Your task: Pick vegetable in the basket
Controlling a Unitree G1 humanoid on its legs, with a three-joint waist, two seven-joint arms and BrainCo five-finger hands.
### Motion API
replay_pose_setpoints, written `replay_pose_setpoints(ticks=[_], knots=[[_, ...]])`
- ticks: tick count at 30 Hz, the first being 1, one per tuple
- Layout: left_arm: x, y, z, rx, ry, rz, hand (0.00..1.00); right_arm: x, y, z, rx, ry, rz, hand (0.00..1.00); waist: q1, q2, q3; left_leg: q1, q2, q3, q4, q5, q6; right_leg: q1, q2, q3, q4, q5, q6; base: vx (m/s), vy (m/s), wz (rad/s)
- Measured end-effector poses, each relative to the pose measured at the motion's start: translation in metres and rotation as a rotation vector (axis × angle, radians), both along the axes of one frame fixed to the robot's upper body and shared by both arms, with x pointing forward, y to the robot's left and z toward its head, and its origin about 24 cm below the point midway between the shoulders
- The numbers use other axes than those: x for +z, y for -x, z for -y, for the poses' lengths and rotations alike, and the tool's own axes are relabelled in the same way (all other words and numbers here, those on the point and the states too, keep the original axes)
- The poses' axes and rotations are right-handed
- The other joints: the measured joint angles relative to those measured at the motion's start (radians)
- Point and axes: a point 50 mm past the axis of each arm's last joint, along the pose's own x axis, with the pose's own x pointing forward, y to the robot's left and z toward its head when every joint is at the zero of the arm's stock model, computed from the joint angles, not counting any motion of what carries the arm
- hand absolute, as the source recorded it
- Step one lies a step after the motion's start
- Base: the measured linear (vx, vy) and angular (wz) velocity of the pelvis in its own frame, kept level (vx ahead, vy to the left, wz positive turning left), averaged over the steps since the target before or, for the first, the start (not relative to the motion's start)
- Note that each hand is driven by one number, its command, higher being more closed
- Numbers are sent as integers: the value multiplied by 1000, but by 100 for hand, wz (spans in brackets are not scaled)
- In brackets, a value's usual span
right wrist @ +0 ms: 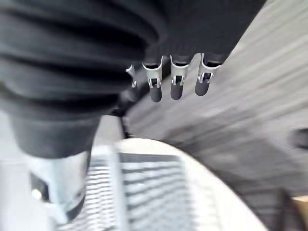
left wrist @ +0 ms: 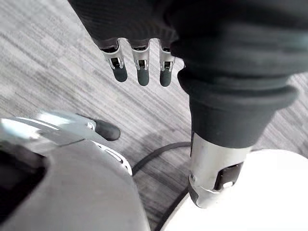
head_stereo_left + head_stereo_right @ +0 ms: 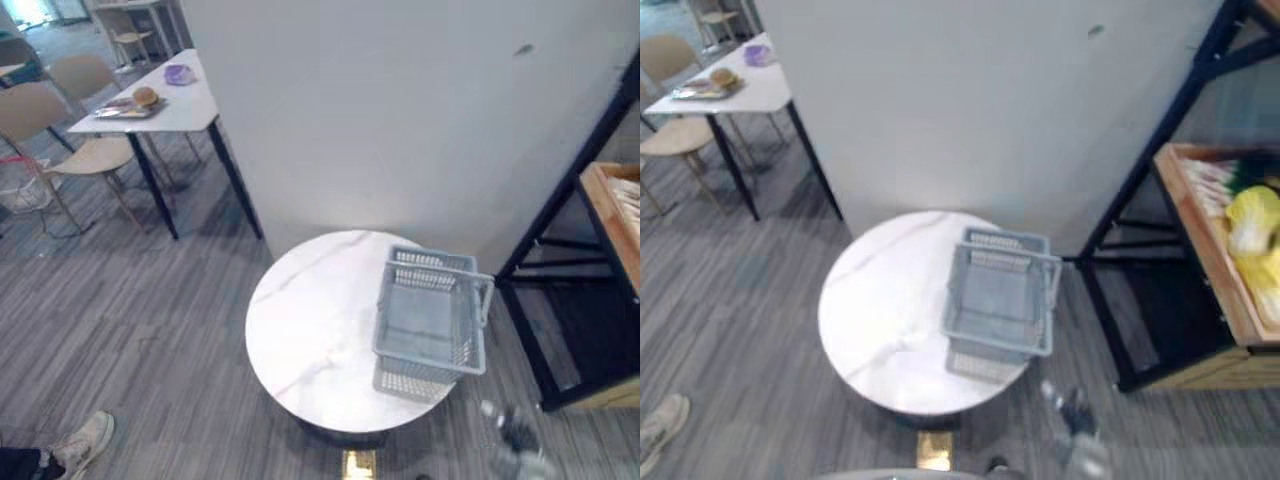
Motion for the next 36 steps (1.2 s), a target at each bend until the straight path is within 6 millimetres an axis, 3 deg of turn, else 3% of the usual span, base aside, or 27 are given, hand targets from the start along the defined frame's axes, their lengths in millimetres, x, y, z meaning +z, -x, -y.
replay_pose_setpoints(ticks=[1, 2, 3, 4, 5, 6, 8, 9, 12, 16, 18, 20, 24, 31, 36], knots=[[0, 0, 0, -13, 0, -1, 0, 8, -6, 3, 5, 26, 31, 0, -2, 0, 0, -1, 0, 3, -2, -1, 0, -2, 2, 5, -3, 1, 0, -106, -12, -39], [0, -2, 0, -52, 2, -1, 0, 38, -25, 18, 22, 138, 138, 0, -4, 0, 0, -12, 0, 11, -2, -4, 3, -18, 4, 19, -8, 3, 4, -70, -6, -19], [0, -3, 1, -71, 6, 0, 0, 53, -32, 25, 25, 208, 182, 0, -5, 1, 1, -19, -1, 16, -3, -3, 3, -25, 5, 25, -13, 5, 6, -66, -2, -30], [1, -6, -2, -113, 0, 4, 0, 93, -46, 39, 20, 379, 289, 0, -5, 2, 2, -34, -3, 32, -3, -1, 3, -49, 7, 49, -16, 17, 5, -31, 2, -24], [1, -7, -3, -126, -1, 6, 0, 107, -51, 42, 21, 439, 330, 0, -5, 3, 4, -39, -4, 35, -3, 0, 4, -56, 6, 56, -16, 25, 5, -27, 1, -26], [2, -9, -4, -144, -3, 7, 0, 136, -59, 44, 12, 556, 412, 0, -8, -1, 11, -48, -8, 38, -3, 2, 3, -69, 5, 67, -15, 40, 1, 15, -5, -18], [2, -12, -6, -152, -9, 17, 0, 179, -71, 35, 16, 750, 535, 0, -17, 2, 36, -51, -10, 43, -1, 12, 4, -81, 6, 80, -15, 62, -7, 35, -8, -18], [3, -13, -6, -152, -12, 18, 0, 190, -75, 31, 16, 793, 570, 0, -22, 2, 38, -59, -12, 43, 0, 15, 8, -90, 6, 84, -16, 65, -9, 46, -8, -14], [4, -26, -8, -159, -24, 48, 0, 235, -97, -3, 68, 950, 741, 0, -26, 6, 74, -81, -19, 52, 1, 22, 11, -122, 3, 97, -19, 87, -16, 42, -2, -10], [7, -48, -4, -189, -32, 99, 0, 256, -124, -57, 338, 1057, 861, 0, -2, 23, 114, -84, -30, 48, 1, 23, 13, -124, 0, 95, -20, 89, -13, 5, -4, 3], [9, -55, -4, -213, -41, 122, 0, 251, -148, -88, 568, 1102, 842, 0, 7, 22, 121, -100, -34, 37, 3, 25, 16, -135, -4, 88, -19, 89, -12, 11, -5, 11], [10, -59, -4, -224, -45, 132, 0, 250, -165, -96, 682, 1143, 789, 0, 30, 20, 143, -105, -36, 33, 9, 25, 16, -135, -8, 86, -17, 90, -12, 4, -6, 7], [10, -60, -4, -225, -48, 132, 0, 255, -188, -88, 751, 1200, 678, 0, 53, 21, 181, -119, -41, 11, 12, 30, 22, -137, -16, 66, -14, 90, -11, 1, -9, 17], [11, -59, -7, -138, -31, 147, 0, 249, -203, -90, 833, 1238, 573, 0, 55, 22, 210, -137, -42, 5, 13, 32, 25, -152, -17, 64, -11, 90, -11, 10, -6, 2], [14, -72, -8, -120, -34, 187, 0, 258, -218, -79, 791, 1254, 507, 0, 55, 22, 256, -162, -43, -2, 28, 34, 28, -176, -21, 63, 3, 90, -11, -11, -7, 3]])
